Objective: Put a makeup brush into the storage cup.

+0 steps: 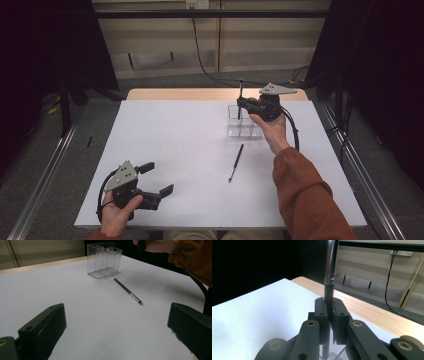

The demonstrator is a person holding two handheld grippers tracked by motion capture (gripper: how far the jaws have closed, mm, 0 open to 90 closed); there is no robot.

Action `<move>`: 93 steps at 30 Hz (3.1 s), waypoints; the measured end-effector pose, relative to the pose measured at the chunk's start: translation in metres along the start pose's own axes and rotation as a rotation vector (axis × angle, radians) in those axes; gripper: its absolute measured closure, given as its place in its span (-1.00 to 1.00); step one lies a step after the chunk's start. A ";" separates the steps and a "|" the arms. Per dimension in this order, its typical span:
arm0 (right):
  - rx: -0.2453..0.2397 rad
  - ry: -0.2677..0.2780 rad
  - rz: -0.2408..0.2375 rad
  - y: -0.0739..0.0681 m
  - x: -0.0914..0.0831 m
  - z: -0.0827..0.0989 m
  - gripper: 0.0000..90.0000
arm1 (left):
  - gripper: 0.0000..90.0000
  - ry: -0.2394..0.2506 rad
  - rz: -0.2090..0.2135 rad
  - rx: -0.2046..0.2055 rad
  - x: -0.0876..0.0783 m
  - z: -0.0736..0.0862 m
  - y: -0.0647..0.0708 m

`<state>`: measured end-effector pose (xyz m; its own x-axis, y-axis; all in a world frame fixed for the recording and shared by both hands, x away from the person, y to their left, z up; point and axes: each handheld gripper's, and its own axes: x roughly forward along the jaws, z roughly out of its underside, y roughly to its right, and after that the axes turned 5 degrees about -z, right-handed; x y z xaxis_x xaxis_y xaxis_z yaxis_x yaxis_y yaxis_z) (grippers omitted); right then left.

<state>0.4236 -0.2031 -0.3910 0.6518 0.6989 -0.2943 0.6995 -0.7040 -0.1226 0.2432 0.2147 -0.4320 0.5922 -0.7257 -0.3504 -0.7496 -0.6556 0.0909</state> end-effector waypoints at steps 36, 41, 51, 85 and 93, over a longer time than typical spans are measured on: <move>0.037 -0.029 0.012 0.001 0.012 0.025 0.86 | -0.96 -0.005 -0.006 0.003 0.001 0.001 -0.001; 0.041 -0.032 0.018 0.002 0.012 0.026 0.68 | -0.96 -0.008 -0.009 0.003 0.001 0.001 -0.002; 0.067 -0.021 0.017 0.003 0.008 0.027 0.11 | -0.96 -0.008 -0.007 0.003 0.001 0.001 -0.002; 0.094 0.011 -0.031 -0.009 -0.023 0.033 -0.95 | -0.96 0.008 -0.036 -0.002 -0.003 0.001 -0.006; 0.100 0.018 -0.054 -0.012 -0.030 0.036 -0.94 | -0.96 0.008 -0.040 0.002 -0.004 0.001 -0.006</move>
<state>0.3847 -0.2199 -0.4151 0.6195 0.7379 -0.2678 0.7019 -0.6735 -0.2318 0.2453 0.2215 -0.4325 0.6241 -0.7006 -0.3459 -0.7259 -0.6837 0.0752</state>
